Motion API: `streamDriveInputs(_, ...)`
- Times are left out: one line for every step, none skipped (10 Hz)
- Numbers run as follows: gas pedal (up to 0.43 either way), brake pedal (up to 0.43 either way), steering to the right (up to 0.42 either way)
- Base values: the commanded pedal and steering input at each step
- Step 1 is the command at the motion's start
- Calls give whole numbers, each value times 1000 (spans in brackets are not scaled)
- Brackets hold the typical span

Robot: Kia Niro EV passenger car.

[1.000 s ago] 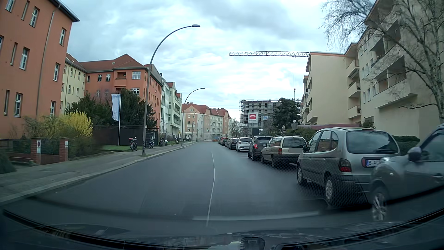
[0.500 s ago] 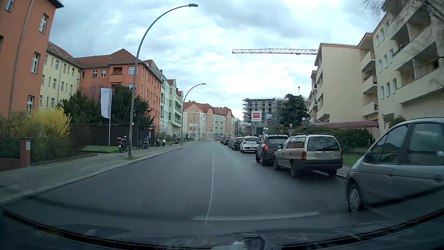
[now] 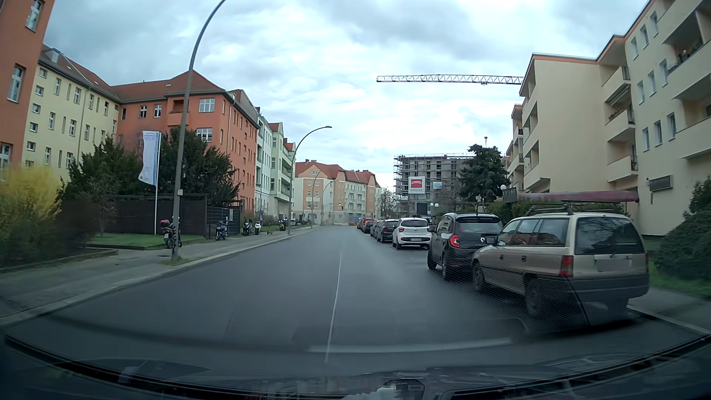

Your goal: Follow the waypoints while adhering to traffic rules and regulations

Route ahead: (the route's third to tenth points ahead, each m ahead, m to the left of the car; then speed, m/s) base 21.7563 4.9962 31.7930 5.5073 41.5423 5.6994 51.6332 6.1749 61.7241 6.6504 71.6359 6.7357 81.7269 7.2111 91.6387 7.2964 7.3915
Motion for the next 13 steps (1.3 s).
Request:
streamDriveInputs(0,12,-10)
streamDriveInputs(0,12,-10)
streamDriveInputs(0,12,-10)
streamDriveInputs(0,12,-11)
streamDriveInputs(0,12,-15)
streamDriveInputs(0,12,-18)
streamDriveInputs(0,12,-18)
streamDriveInputs(0,12,-18)
streamDriveInputs(0,12,-17)
streamDriveInputs(0,12,-15)
streamDriveInputs(0,12,-14)
streamDriveInputs(0,12,-13)
streamDriveInputs(0,12,-12)
